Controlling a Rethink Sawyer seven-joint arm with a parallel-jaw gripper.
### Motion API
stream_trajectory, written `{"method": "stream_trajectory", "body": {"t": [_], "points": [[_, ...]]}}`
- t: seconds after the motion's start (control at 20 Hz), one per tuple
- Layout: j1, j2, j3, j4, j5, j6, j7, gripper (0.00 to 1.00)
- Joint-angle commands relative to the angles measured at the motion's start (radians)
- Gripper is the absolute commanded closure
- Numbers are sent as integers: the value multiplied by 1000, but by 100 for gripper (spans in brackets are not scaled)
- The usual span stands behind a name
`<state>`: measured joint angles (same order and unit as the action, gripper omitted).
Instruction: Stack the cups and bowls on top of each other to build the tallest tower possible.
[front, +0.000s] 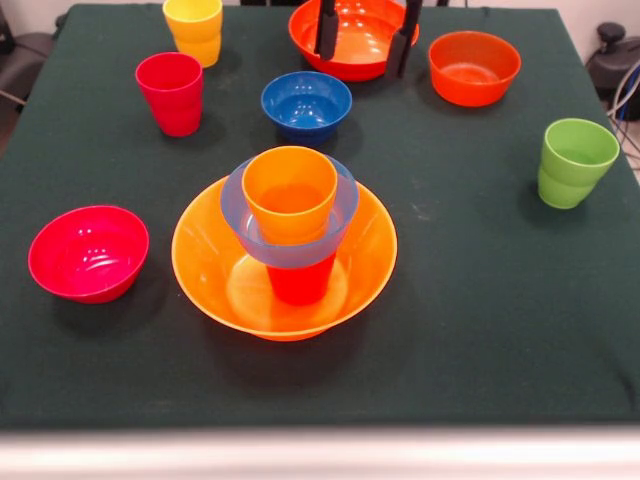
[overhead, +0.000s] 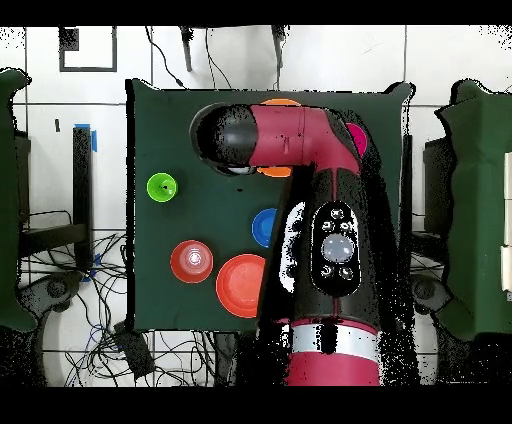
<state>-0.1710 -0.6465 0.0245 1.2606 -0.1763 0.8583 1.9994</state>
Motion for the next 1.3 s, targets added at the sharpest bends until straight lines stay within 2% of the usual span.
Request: {"method": "stream_trajectory", "body": {"t": [0.05,0.65,1.3], "points": [[24,102,58,100,-73,-103,-12,0],[-1,136,66,118,-56,-148,-26,0],[26,150,18,113,-61,-107,8,0]]}}
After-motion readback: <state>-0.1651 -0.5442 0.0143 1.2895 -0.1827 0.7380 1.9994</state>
